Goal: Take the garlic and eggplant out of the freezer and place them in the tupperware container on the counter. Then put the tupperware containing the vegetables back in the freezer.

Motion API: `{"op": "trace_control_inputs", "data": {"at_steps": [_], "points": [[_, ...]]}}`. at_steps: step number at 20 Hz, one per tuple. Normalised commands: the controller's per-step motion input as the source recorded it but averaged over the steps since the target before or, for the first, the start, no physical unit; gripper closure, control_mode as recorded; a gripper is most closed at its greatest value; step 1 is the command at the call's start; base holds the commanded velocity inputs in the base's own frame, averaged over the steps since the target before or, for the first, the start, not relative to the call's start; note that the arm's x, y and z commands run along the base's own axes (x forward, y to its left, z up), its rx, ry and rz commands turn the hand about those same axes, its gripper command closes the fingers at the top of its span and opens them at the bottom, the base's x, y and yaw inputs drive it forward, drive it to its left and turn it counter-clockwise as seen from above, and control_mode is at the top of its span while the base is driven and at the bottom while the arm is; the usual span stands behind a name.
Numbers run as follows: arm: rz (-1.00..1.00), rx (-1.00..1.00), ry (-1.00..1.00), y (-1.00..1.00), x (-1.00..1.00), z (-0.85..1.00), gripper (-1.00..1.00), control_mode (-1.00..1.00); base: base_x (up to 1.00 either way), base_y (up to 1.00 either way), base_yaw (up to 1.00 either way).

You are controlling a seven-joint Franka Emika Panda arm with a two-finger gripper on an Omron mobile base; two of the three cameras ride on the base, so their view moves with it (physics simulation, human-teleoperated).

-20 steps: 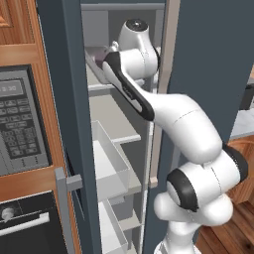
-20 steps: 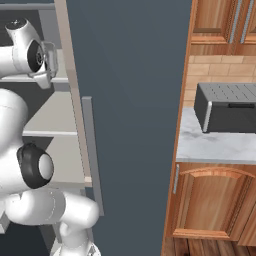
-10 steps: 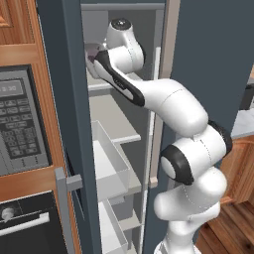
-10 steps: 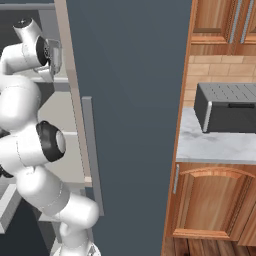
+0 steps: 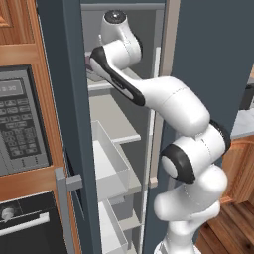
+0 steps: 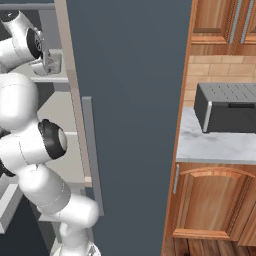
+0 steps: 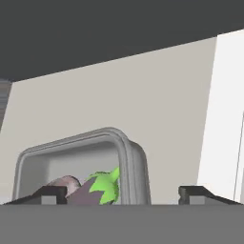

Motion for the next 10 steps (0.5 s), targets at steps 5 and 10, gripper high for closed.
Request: {"op": "trace_control_inputs", "data": {"at_steps": [5,10], "points": [[0.0,0.05,-0.24,-0.21,-0.98,0.56,-1.0,-1.0,0.0,0.0,0.0],[0.01,0.09,-0.1,-0.49,-1.0,0.15,-1.0,-1.0,0.0,0.0,0.0]]}}
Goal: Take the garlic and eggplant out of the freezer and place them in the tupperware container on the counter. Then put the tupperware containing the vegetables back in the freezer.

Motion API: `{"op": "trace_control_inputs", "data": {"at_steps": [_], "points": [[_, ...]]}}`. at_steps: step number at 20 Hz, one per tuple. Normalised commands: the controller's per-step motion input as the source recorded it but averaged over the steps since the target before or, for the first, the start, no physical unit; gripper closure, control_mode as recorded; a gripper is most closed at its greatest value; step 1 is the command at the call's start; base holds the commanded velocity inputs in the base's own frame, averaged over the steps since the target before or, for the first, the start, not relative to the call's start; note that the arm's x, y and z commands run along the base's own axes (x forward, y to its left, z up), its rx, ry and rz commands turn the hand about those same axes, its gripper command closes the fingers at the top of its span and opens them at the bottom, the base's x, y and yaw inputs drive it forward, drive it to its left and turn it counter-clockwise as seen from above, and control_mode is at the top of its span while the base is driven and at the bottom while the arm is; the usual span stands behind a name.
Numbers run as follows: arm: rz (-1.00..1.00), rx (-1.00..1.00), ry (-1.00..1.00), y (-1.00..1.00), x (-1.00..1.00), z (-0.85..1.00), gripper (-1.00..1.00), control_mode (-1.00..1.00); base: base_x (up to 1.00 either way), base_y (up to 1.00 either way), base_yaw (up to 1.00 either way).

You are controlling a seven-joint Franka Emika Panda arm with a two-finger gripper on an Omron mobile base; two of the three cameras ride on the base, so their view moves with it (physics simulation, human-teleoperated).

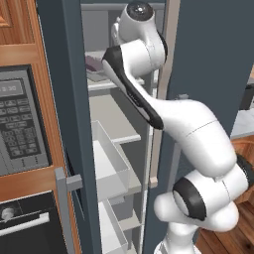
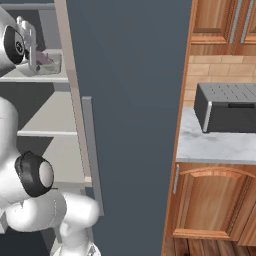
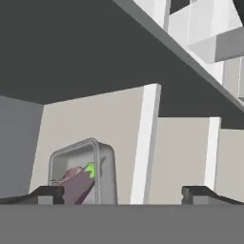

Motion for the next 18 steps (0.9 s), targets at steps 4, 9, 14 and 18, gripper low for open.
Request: {"op": "trace_control_inputs", "data": {"at_steps": [4,9,14,18], "points": [[0.06,0.07,-0.15,-0.51,-1.0,0.0,-1.0,-1.0,0.0,0.0,0.0],[0.07,0.12,-0.16,-0.7,-1.0,0.0,-1.0,-1.0,0.0,0.0,0.0],[0.02,0.16,-0.02,-0.73,-1.0,0.0,-1.0,-1.0,0.0,0.0,0.0],[0.0,0.13,0.0,-0.7,-1.0,0.0,-1.0,-1.0,0.0,0.0,0.0]]}}
